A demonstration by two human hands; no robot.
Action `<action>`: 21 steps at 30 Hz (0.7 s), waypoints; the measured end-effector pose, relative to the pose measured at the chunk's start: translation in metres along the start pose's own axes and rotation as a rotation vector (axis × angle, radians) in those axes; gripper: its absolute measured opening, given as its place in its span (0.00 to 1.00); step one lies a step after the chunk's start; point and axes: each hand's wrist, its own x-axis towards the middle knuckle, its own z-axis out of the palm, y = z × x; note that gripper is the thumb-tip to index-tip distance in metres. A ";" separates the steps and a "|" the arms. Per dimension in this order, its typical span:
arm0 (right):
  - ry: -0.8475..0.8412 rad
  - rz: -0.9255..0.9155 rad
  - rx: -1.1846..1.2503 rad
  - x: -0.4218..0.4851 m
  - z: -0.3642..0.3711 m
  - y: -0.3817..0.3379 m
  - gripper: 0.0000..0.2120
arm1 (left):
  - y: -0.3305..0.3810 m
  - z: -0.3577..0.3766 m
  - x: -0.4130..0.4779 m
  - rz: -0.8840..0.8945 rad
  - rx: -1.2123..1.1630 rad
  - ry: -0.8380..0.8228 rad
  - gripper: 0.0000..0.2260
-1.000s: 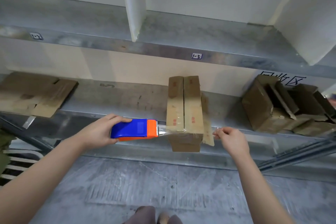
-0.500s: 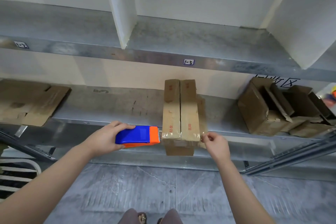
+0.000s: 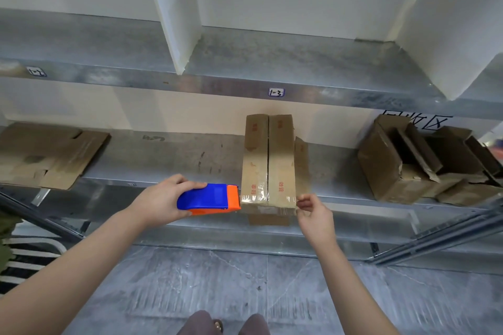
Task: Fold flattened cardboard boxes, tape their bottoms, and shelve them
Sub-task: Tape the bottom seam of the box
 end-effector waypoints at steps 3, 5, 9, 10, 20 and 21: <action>-0.116 -0.061 0.139 -0.009 -0.003 -0.001 0.18 | 0.001 -0.001 -0.002 -0.011 -0.002 0.006 0.31; -0.163 -0.170 0.105 -0.011 -0.002 -0.007 0.30 | 0.002 0.000 -0.003 -0.010 -0.005 0.012 0.31; -0.160 -0.263 0.002 -0.003 0.011 -0.027 0.30 | 0.003 0.003 -0.008 -0.018 -0.015 0.043 0.31; -0.148 -0.258 -0.003 0.000 0.014 -0.031 0.29 | 0.003 0.004 -0.011 -0.020 -0.037 0.056 0.31; -0.047 -0.081 0.249 0.010 0.028 -0.022 0.30 | -0.023 -0.001 -0.018 0.052 -0.314 0.018 0.30; -0.043 -0.060 0.273 0.008 0.029 -0.022 0.29 | -0.026 -0.002 -0.016 0.073 -0.309 0.009 0.30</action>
